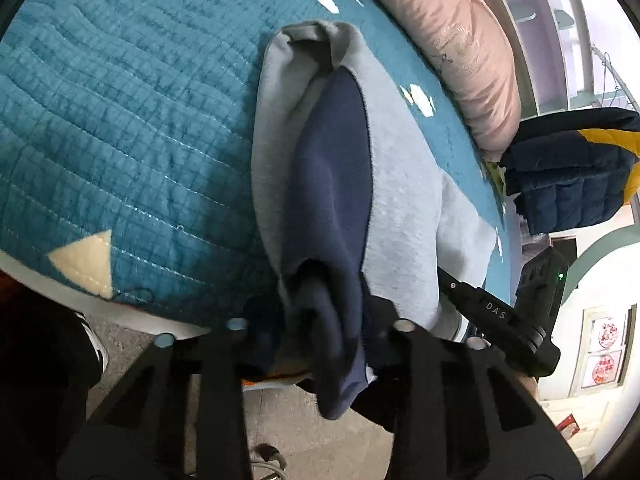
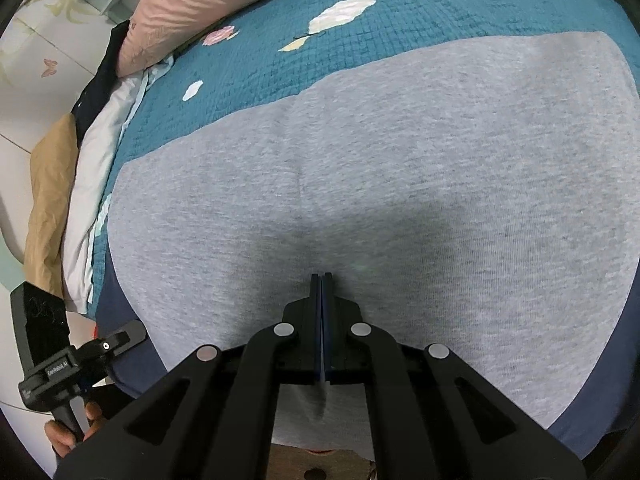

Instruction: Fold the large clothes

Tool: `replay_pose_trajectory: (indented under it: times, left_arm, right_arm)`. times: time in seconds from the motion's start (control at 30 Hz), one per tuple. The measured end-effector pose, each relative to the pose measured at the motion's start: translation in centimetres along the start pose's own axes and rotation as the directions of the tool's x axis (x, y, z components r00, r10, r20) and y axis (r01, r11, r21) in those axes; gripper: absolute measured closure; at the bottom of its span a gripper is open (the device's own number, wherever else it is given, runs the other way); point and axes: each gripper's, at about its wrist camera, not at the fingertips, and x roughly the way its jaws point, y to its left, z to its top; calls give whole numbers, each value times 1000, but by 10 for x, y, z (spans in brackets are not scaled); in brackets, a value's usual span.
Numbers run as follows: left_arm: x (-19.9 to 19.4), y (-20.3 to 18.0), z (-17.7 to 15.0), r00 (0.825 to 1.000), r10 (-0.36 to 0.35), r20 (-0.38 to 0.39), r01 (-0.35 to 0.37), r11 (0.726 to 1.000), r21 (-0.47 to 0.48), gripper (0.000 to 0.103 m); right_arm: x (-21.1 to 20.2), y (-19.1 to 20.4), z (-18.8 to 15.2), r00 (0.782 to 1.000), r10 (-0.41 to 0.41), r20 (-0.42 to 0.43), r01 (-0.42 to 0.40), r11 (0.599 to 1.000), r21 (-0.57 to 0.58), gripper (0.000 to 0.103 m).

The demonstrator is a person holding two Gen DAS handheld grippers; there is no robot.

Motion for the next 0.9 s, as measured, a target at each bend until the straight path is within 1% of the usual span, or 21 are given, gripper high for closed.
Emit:
replay_pose_trajectory:
  times: [0.03, 0.07, 0.13, 0.17, 0.2, 0.23, 0.27, 0.3, 0.33, 0.37, 0.4, 0.43, 0.47, 0.5, 0.63, 0.73, 0.77, 0.9]
  left_arm:
    - [0, -5, -1, 1000, 3, 10, -3, 1000, 4, 80]
    - [-3, -9, -2, 1000, -6, 25, 6, 1000, 7, 81]
    - [-7, -17, -5, 999, -34, 17, 33, 999, 8, 82]
    - [-8, -19, -6, 999, -29, 14, 28, 999, 20, 81]
    - [-6, -19, -7, 1000, -6, 15, 6, 999, 34, 80]
    - [-2, -15, -7, 1000, 12, 11, -12, 999, 29, 75]
    - [4, -5, -7, 1000, 25, -2, -25, 1000, -2, 65]
    - [7, 7, -8, 1000, 15, 1, -15, 999, -51, 57]
    - [7, 14, -9, 1000, -21, 11, 21, 996, -83, 57]
    - [5, 16, -11, 999, -36, 27, 39, 995, -94, 57]
    - [5, 14, -12, 999, -24, 32, 27, 996, -81, 57]
    - [4, 8, -14, 999, 10, 39, -8, 999, -53, 57]
    - [2, 4, -15, 998, 27, 49, -25, 999, -42, 57]
    - [1, 3, -16, 998, 33, 50, -32, 999, -35, 56]
    - [7, -3, -18, 998, 43, 46, -41, 999, -31, 57]
    - [15, -7, -18, 997, 73, 39, -73, 997, -1, 56]
    - [17, -9, -20, 996, 77, 39, -77, 997, 3, 53]
    - [20, -14, -21, 990, 135, 46, -138, 987, 80, 49]
  right_arm:
    - [0, 1, 0, 1000, -3, 0, 3, 1000, -1, 103]
    - [-1, 2, 0, 1000, -8, 1, 8, 1000, -6, 103]
    - [-1, 2, 0, 1000, -10, 1, 10, 1000, -10, 103]
    - [-1, 1, 0, 1000, -5, 3, 5, 1000, -6, 103]
    - [-2, 1, -1, 1000, -4, 6, 4, 1000, -7, 103]
    - [-4, 2, -1, 1000, -5, 10, 5, 1000, -9, 103]
    - [-6, 3, -2, 1000, -7, 17, 7, 1000, -11, 103]
    - [-9, 5, -2, 1000, -10, 21, 10, 1000, -13, 103]
    - [-11, 6, -3, 1000, -17, 26, 17, 1000, -22, 103]
    - [-15, 9, -6, 999, -27, 29, 28, 999, -36, 103]
    - [-19, 11, -8, 999, -32, 35, 34, 998, -47, 103]
    - [-24, 15, -14, 999, -36, 38, 38, 997, -63, 103]
    - [-28, 18, -19, 998, -46, 42, 49, 996, -75, 103]
    - [-32, 20, -26, 998, -49, 39, 52, 995, -90, 103]
    - [-30, 18, -47, 998, -62, 9, 63, 995, -82, 103]
    - [-19, 12, -52, 999, -39, -9, 39, 997, -61, 103]
    - [-16, 10, -51, 999, -35, -14, 34, 998, -62, 103]
    - [-10, 9, -50, 999, -28, -18, 26, 997, -70, 103]
